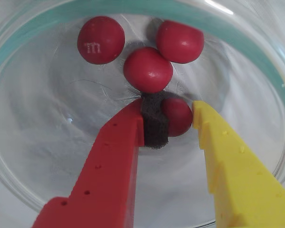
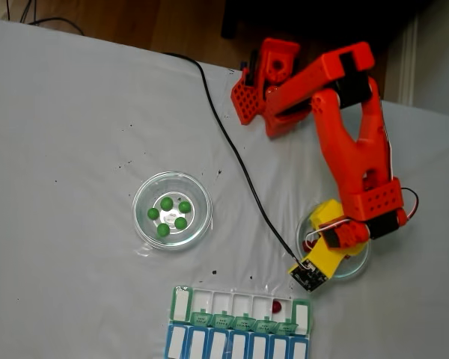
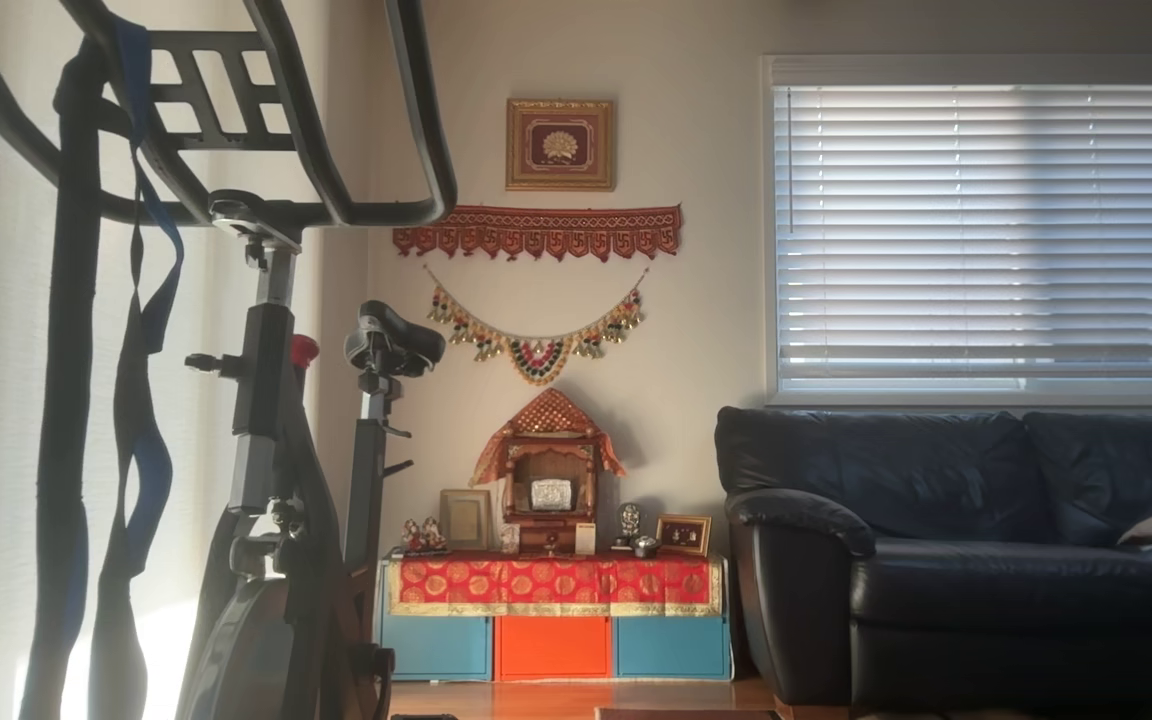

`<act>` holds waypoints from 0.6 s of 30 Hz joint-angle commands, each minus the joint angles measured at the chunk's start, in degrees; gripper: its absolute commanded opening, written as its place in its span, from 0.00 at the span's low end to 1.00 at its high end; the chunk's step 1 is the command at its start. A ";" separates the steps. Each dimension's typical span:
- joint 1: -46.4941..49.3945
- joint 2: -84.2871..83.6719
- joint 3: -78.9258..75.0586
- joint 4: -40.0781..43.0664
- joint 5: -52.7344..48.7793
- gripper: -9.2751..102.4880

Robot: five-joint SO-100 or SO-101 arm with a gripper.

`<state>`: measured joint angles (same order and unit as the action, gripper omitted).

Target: Sort medicines into box.

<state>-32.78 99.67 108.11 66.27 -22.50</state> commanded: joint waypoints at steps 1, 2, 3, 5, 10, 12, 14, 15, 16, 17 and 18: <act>-0.35 6.33 0.53 -0.53 0.62 0.09; -0.35 7.38 1.05 -0.62 1.05 0.09; -0.35 9.05 1.67 -0.62 1.58 0.09; -0.35 13.27 2.99 -0.62 3.34 0.09; 0.44 23.38 2.81 1.49 9.05 0.09; 1.05 27.95 2.72 2.11 11.60 0.09; 2.11 32.34 3.16 2.20 14.41 0.09; 3.08 34.28 3.16 2.20 16.17 0.09; 3.78 34.89 2.81 2.20 17.31 0.09; 4.75 35.24 2.02 2.20 18.90 0.09; 6.06 34.80 0.53 2.46 20.65 0.09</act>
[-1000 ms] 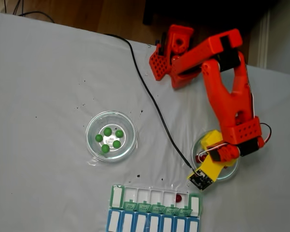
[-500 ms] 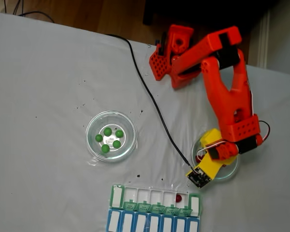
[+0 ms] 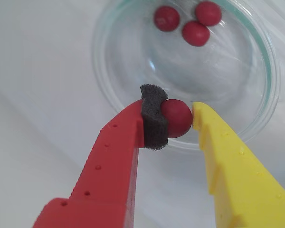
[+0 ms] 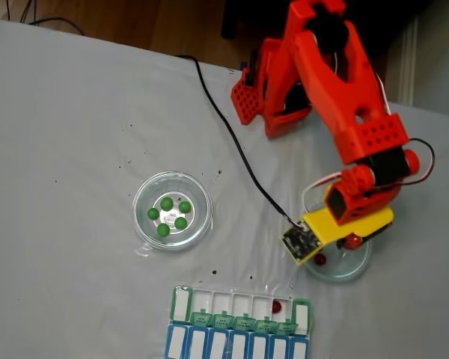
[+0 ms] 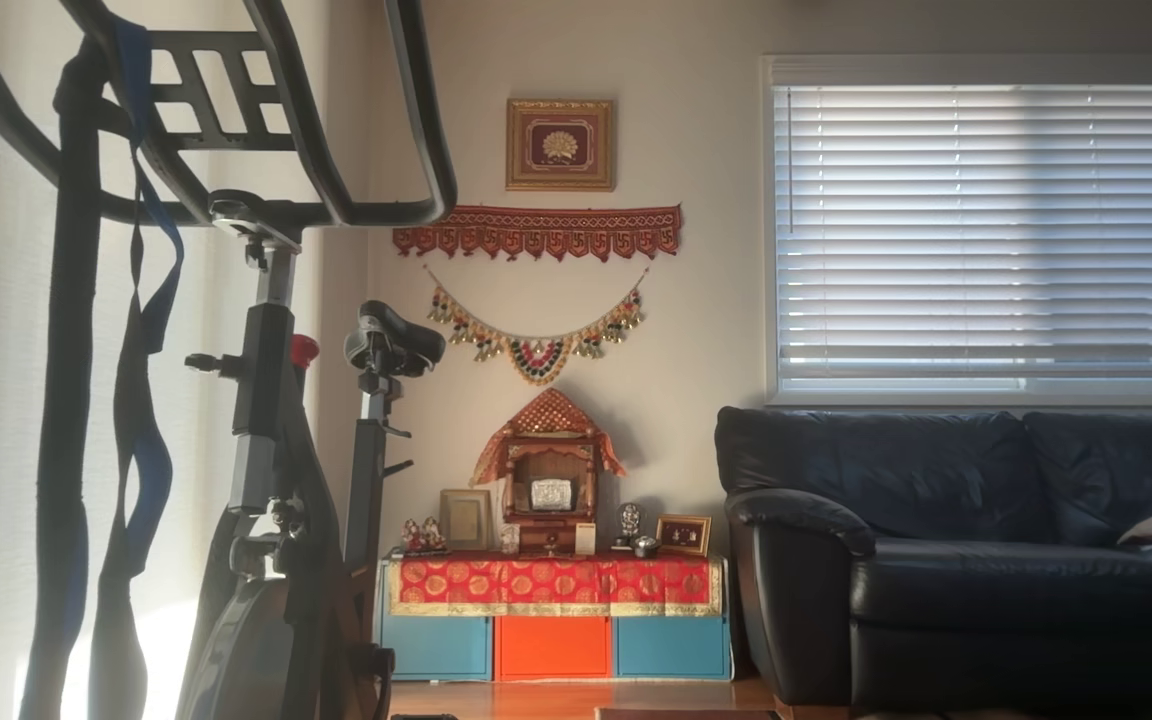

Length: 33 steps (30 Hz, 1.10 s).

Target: Sort medicines into box.

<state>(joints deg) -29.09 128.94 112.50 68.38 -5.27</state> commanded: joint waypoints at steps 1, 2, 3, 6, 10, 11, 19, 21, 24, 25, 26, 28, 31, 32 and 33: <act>3.52 4.31 -5.36 0.97 4.39 0.09; 4.75 2.90 -6.59 1.32 4.66 0.09; 6.06 1.41 -7.47 1.32 4.83 0.09; 9.76 -2.46 -8.88 -1.05 3.78 0.09; 16.44 -5.10 -8.79 -8.09 4.13 0.09; 18.11 -7.65 -11.16 -7.47 4.04 0.09; 23.47 -20.04 -24.17 -5.80 5.98 0.09; 23.82 -22.85 -27.51 -4.92 6.50 0.09; 24.08 -27.25 -32.26 -4.04 7.03 0.09; 24.17 -28.56 -33.66 -4.04 7.03 0.09; 24.17 -29.88 -34.89 -3.87 7.03 0.09; 24.08 -32.26 -36.83 -3.69 7.03 0.09; 23.55 -34.54 -38.50 -3.60 7.03 0.09; 23.29 -34.80 -38.58 -3.43 7.03 0.09; 23.20 -34.80 -38.32 -3.43 7.03 0.09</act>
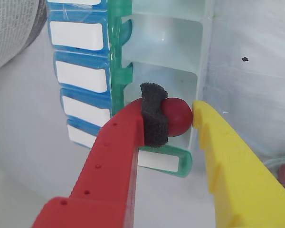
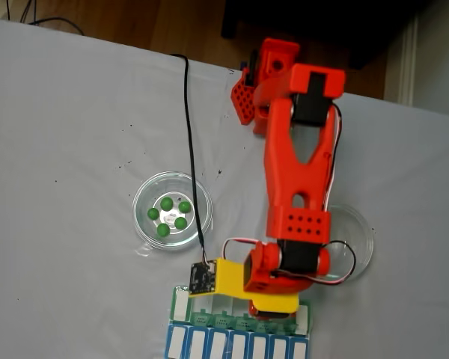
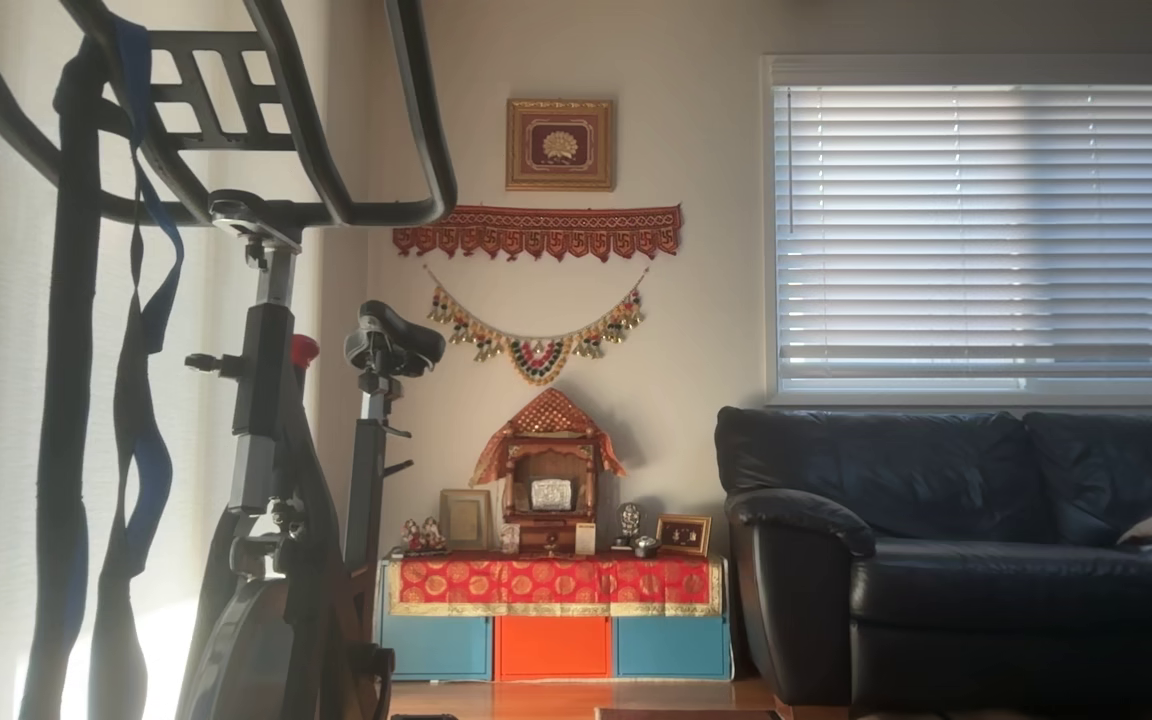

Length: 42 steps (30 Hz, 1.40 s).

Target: Sort medicines into box.

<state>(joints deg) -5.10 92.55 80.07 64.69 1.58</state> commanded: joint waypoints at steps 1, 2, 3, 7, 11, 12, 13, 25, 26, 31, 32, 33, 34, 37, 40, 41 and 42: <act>-0.97 1.93 -5.36 0.26 0.00 0.09; -1.14 2.55 -4.57 0.18 -0.09 0.09; -1.32 3.16 -3.69 0.00 -0.18 0.09; -2.20 5.80 1.14 -1.93 -0.62 0.09; -2.64 6.86 4.13 -3.43 -0.79 0.09; -2.81 7.03 4.57 -3.43 -0.70 0.09; -2.90 7.21 5.19 -3.43 -0.70 0.09; -2.64 5.54 4.13 -6.50 -1.05 0.09; -2.64 5.27 4.04 -7.47 -0.97 0.09; -2.11 2.29 1.14 -9.32 -0.09 0.09; -2.02 1.76 0.26 -9.32 0.09 0.09; -1.93 1.05 -0.53 -9.32 0.35 0.09; -1.93 0.44 -1.23 -9.32 0.53 0.09; -1.85 -2.20 -3.60 -9.93 0.79 0.09; -1.76 -5.27 -5.89 -10.55 0.79 0.09; -1.85 -5.98 -6.15 -10.99 0.79 0.09; -1.85 -6.50 -6.42 -11.16 0.79 0.09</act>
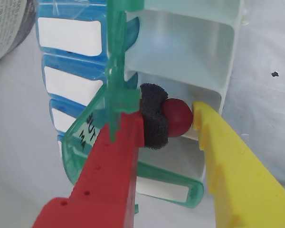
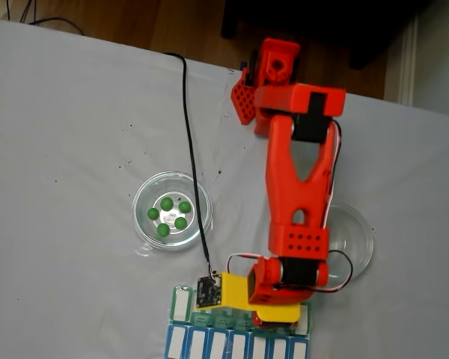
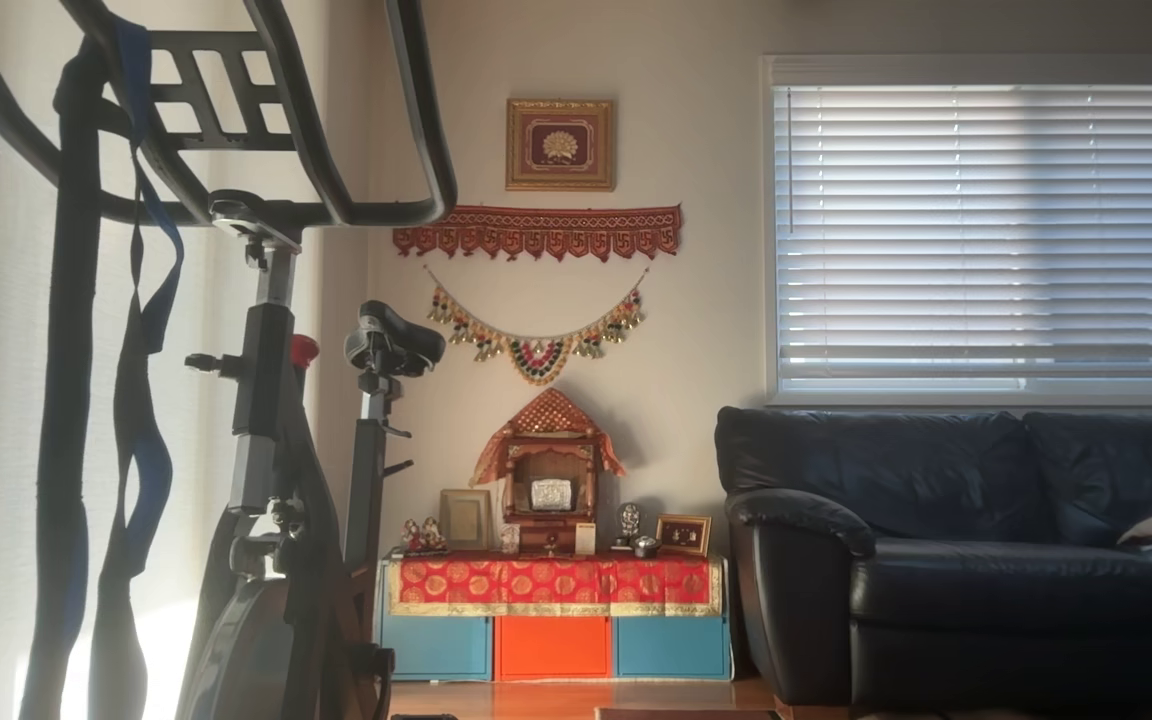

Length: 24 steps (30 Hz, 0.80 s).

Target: Sort medicines into box.

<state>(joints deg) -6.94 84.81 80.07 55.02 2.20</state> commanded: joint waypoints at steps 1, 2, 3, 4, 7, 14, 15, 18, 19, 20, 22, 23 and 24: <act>-0.18 1.05 -6.33 -1.93 0.18 0.09; -0.18 1.05 -6.06 -2.29 0.09 0.09; -0.26 1.41 -5.62 -2.64 0.00 0.09; -0.26 1.76 -5.27 -2.81 0.00 0.09; -0.26 3.34 -4.04 -2.90 -0.35 0.10; -0.70 6.68 -1.14 -1.41 -1.58 0.27; -0.70 7.21 -0.70 -1.41 -1.67 0.29; -0.70 8.26 0.09 -1.41 -1.67 0.31; -0.70 8.70 0.53 -1.58 -1.85 0.31; -0.70 8.79 0.53 -1.58 -1.85 0.31; -0.79 9.05 0.88 -1.58 -1.93 0.32; -0.88 9.05 0.97 -1.58 -1.93 0.32; -0.88 9.05 1.05 -1.58 -2.02 0.32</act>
<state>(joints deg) -7.03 86.92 82.27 53.61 0.97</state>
